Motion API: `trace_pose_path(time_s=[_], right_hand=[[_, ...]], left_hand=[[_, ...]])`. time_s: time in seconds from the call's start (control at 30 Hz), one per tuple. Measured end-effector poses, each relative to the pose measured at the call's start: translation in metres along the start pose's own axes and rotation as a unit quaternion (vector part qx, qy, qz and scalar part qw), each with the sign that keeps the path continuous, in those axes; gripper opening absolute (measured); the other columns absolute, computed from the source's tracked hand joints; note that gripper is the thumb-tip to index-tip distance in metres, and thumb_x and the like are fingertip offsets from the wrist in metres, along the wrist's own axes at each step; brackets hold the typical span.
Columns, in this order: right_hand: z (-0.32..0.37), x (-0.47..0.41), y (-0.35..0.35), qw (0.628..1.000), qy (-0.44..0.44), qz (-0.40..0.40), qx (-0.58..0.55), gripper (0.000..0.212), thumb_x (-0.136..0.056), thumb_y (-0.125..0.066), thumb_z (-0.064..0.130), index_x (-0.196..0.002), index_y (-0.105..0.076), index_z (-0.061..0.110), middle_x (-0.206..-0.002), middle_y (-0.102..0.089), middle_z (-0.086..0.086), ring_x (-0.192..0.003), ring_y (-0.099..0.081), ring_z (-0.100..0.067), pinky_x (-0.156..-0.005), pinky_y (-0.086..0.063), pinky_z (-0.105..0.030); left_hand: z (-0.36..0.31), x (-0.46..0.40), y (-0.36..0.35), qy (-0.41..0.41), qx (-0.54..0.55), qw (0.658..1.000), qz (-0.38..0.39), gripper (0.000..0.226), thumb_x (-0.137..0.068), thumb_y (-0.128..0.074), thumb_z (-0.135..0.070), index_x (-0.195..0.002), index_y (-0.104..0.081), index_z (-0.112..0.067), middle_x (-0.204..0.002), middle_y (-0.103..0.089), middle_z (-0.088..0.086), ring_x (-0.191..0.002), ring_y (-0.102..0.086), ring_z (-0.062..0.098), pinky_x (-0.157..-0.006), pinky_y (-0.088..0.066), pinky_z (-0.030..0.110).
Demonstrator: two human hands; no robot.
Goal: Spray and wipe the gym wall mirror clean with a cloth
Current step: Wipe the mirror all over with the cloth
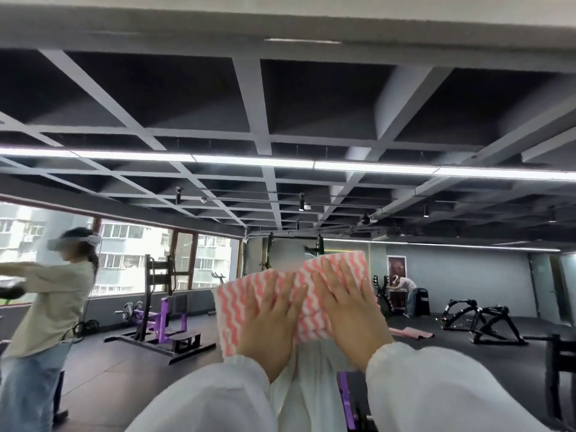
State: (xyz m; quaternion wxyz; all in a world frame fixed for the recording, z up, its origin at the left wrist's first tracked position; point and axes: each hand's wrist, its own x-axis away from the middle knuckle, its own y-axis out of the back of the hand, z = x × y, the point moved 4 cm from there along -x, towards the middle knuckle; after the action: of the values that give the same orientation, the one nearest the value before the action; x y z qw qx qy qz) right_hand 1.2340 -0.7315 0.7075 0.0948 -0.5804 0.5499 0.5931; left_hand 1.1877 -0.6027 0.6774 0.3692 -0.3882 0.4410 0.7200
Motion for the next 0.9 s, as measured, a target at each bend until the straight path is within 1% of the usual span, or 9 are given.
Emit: trace_pose_path(time_s=[0.07, 0.13, 0.27, 0.37, 0.53, 0.67, 0.7, 0.8, 0.9], right_hand=[[-0.002, -0.017, 0.020, 0.999, 0.033, 0.000, -0.006, 0.093, -0.086, -0.062, 0.024, -0.151, 0.003, 0.015, -0.154, 0.015, -0.004, -0.144, 0.005, -0.029, -0.114, -0.016, -0.056], [-0.003, -0.034, 0.036, 0.998, 0.042, 0.030, -0.020, 0.074, -0.100, -0.037, 0.024, -0.149, 0.018, 0.023, -0.139, 0.040, 0.007, -0.139, 0.029, -0.024, -0.115, 0.008, -0.048], [0.005, -0.065, 0.049, 0.998, 0.060, 0.028, -0.013, 0.066, -0.102, -0.024, 0.042, -0.148, 0.020, 0.027, -0.138, 0.042, 0.008, -0.134, 0.036, -0.020, -0.113, 0.012, -0.047], [0.017, -0.083, 0.049, 0.997, 0.066, 0.016, 0.026, 0.068, -0.099, -0.017, 0.051, -0.138, 0.033, 0.026, -0.139, 0.043, 0.006, -0.128, 0.040, -0.019, -0.110, 0.017, -0.049], [0.041, -0.118, 0.046, 0.997, 0.069, -0.036, 0.029, 0.060, -0.088, 0.009, 0.058, -0.132, 0.037, 0.027, -0.139, 0.043, 0.003, -0.129, 0.040, -0.022, -0.112, 0.017, -0.053], [0.058, -0.149, 0.059, 0.992, 0.073, -0.099, 0.012, 0.062, -0.093, -0.022, 0.045, -0.148, -0.019, 0.016, -0.154, -0.028, -0.011, -0.141, -0.025, -0.033, -0.110, -0.016, -0.057], [0.059, -0.158, 0.061, 0.991, 0.068, -0.109, 0.030, 0.064, -0.091, -0.018, 0.045, -0.149, -0.021, 0.017, -0.153, -0.030, -0.010, -0.140, -0.027, -0.032, -0.111, -0.018, -0.057], [0.065, -0.184, 0.071, 0.988, 0.061, -0.120, 0.068, 0.068, -0.084, 0.015, 0.049, -0.147, 0.018, 0.025, -0.157, 0.018, 0.001, -0.144, 0.017, -0.024, -0.115, 0.008, -0.051], [0.069, -0.210, 0.089, 0.989, 0.037, -0.135, 0.054, 0.055, -0.100, -0.001, 0.045, -0.148, 0.021, 0.028, -0.156, 0.026, 0.003, -0.143, 0.025, -0.021, -0.116, 0.012, -0.048]], left_hand=[[0.013, -0.020, 0.004, 0.001, -0.011, 1.000, 0.002, 0.067, -0.069, -0.047, -0.030, -0.133, -0.038, -0.012, -0.136, -0.052, 0.014, -0.126, -0.034, 0.036, -0.080, -0.047, 0.066], [0.022, -0.036, 0.019, 0.013, -0.037, 0.999, 0.008, 0.070, -0.070, -0.053, -0.032, -0.136, -0.036, -0.013, -0.138, -0.050, 0.014, -0.128, -0.039, 0.040, -0.082, -0.046, 0.065], [0.054, -0.058, 0.034, 0.037, -0.073, 0.997, 0.006, 0.109, -0.078, -0.069, -0.039, -0.150, 0.009, -0.017, -0.156, 0.004, 0.010, -0.142, -0.013, 0.040, -0.106, -0.021, 0.063], [0.082, -0.061, 0.035, 0.038, -0.104, 0.994, -0.012, 0.116, -0.045, -0.089, -0.040, -0.141, -0.030, -0.012, -0.146, -0.037, 0.010, -0.127, -0.045, 0.037, -0.092, -0.038, 0.062], [0.123, -0.072, 0.046, 0.030, -0.126, 0.990, -0.051, 0.107, -0.050, -0.086, -0.034, -0.140, -0.034, -0.011, -0.142, -0.047, 0.011, -0.127, -0.046, 0.038, -0.094, -0.032, 0.064], [0.158, -0.087, 0.056, 0.024, -0.129, 0.988, -0.076, 0.074, -0.073, -0.061, -0.039, -0.139, -0.039, -0.012, -0.140, -0.049, 0.009, -0.125, -0.049, 0.034, -0.091, -0.039, 0.061], [0.167, -0.093, 0.059, 0.026, -0.127, 0.988, -0.080, 0.068, -0.079, -0.049, -0.041, -0.139, -0.038, -0.012, -0.140, -0.049, 0.008, -0.127, -0.047, 0.031, -0.093, -0.037, 0.059], [0.187, -0.114, 0.072, 0.015, -0.093, 0.992, -0.081, 0.066, -0.089, -0.035, -0.042, -0.149, -0.021, -0.017, -0.154, -0.024, 0.002, -0.138, -0.016, 0.020, -0.107, -0.022, 0.057], [0.211, -0.138, 0.081, 0.028, -0.057, 0.997, -0.036, 0.073, -0.098, -0.039, -0.039, -0.149, 0.011, -0.028, -0.154, 0.018, -0.011, -0.142, 0.016, 0.013, -0.115, 0.004, 0.047]])
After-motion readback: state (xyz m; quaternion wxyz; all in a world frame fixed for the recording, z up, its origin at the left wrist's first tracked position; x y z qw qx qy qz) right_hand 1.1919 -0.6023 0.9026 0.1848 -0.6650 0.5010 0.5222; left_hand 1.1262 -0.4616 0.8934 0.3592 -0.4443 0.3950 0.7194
